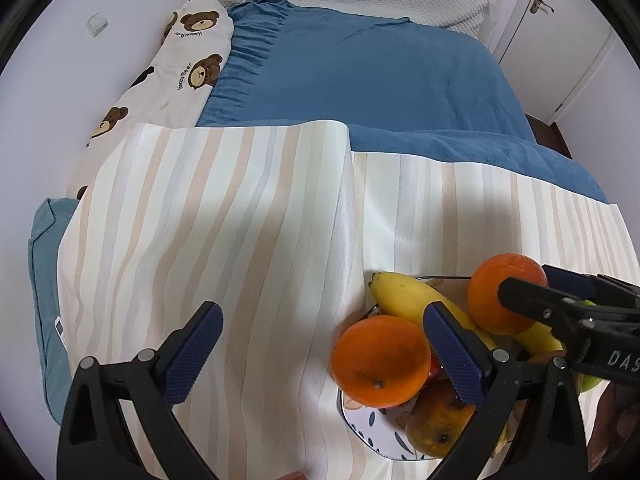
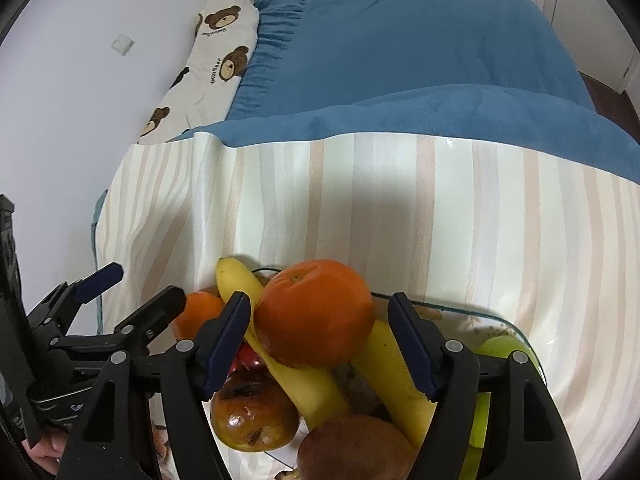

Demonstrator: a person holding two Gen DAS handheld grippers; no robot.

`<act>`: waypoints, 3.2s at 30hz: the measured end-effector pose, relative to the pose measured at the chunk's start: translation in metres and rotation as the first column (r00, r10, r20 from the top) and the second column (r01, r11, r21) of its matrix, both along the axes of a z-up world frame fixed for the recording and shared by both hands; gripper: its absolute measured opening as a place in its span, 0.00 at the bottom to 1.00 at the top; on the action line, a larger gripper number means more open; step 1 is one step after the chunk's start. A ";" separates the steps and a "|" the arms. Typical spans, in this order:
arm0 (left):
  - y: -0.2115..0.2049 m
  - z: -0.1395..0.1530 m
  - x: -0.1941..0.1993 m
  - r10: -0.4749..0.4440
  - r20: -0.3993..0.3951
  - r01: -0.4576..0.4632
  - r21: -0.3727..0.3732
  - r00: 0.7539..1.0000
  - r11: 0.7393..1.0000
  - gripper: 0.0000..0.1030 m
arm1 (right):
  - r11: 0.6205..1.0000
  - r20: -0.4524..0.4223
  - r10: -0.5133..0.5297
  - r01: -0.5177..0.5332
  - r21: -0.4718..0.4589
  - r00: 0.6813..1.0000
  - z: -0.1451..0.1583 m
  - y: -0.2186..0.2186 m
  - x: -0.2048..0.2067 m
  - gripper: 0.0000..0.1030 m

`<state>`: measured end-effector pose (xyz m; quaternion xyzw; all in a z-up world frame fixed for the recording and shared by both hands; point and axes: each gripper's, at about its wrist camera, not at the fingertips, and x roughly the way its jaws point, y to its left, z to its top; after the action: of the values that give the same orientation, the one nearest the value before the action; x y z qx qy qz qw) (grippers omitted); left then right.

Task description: Organize fruits

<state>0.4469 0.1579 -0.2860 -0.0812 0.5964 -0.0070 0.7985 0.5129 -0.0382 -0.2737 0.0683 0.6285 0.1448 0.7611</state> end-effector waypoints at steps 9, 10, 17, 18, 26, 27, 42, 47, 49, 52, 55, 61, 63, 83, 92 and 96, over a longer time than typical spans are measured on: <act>0.002 0.029 -0.020 -0.014 0.025 0.014 0.009 1.000 1.000 0.99 | 0.980 0.122 -0.051 0.073 -0.183 0.991 0.052 -0.016 -0.033 0.95; 0.001 0.034 -0.023 -0.018 0.029 0.018 0.010 0.999 1.000 0.99 | 0.976 0.141 -0.052 0.080 -0.202 0.989 0.059 -0.016 -0.040 0.95; -0.013 0.070 -0.055 -0.053 0.069 0.053 0.003 0.996 0.999 0.99 | 0.960 0.214 -0.125 0.172 -0.220 0.969 0.098 -0.033 -0.094 0.96; -0.017 0.078 -0.063 -0.065 0.081 0.064 0.008 0.995 0.998 0.99 | 0.959 0.220 -0.133 0.182 -0.219 0.966 0.102 -0.037 -0.100 0.96; -0.033 0.128 -0.117 -0.083 0.157 0.085 -0.002 0.984 0.996 0.99 | 0.942 0.299 -0.188 0.257 -0.214 0.936 0.151 -0.055 -0.166 0.96; -0.034 0.137 -0.127 -0.082 0.171 0.083 -0.001 0.982 0.997 0.99 | 0.940 0.315 -0.186 0.261 -0.217 0.931 0.159 -0.055 -0.176 0.96; -0.039 0.239 -0.277 -0.062 0.325 0.062 0.008 0.944 0.998 0.99 | 0.940 0.528 -0.150 0.285 -0.185 0.836 0.282 -0.053 -0.361 0.96; -0.041 0.262 -0.316 -0.062 0.357 0.063 0.010 0.932 0.998 0.99 | 0.939 0.573 -0.147 0.296 -0.175 0.806 0.312 -0.054 -0.410 0.96; -0.040 0.271 -0.331 -0.053 0.372 0.054 0.008 0.927 0.999 0.99 | 0.938 0.591 -0.151 0.304 -0.169 0.793 0.322 -0.055 -0.427 0.96; -0.037 0.282 -0.347 -0.032 0.394 0.033 0.004 0.919 0.999 0.99 | 0.937 0.609 -0.150 0.308 -0.164 0.779 0.334 -0.056 -0.443 0.96; -0.036 0.292 -0.359 -0.023 0.415 0.019 0.014 0.910 1.000 0.99 | 0.936 0.629 -0.145 0.312 -0.163 0.763 0.345 -0.054 -0.461 0.96; -0.035 0.300 -0.371 -0.020 0.438 0.011 0.023 0.899 1.000 0.99 | 0.938 0.641 -0.136 0.307 -0.163 0.755 0.356 -0.054 -0.477 0.96; -0.036 0.301 -0.371 -0.020 0.442 0.011 0.024 0.897 1.000 0.99 | 0.938 0.640 -0.137 0.307 -0.162 0.756 0.356 -0.055 -0.478 0.96; -0.049 0.263 -0.325 -0.030 0.411 0.008 0.055 0.911 0.998 0.99 | 0.914 0.620 -0.159 0.351 -0.201 0.769 0.310 -0.057 -0.430 0.96; -0.052 0.232 -0.288 -0.031 0.378 0.000 0.081 0.925 0.997 0.99 | 0.901 0.611 -0.173 0.375 -0.219 0.773 0.279 -0.062 -0.388 0.96; -0.054 0.219 -0.273 -0.033 0.362 0.001 0.086 0.931 0.996 0.99 | 0.901 0.602 -0.182 0.377 -0.215 0.777 0.265 -0.066 -0.372 0.96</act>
<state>0.1736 0.1040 -0.0672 -0.0395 0.4390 -0.0035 0.8976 0.1410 -0.1041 -0.0090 -0.0100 0.3704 -0.0629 0.9267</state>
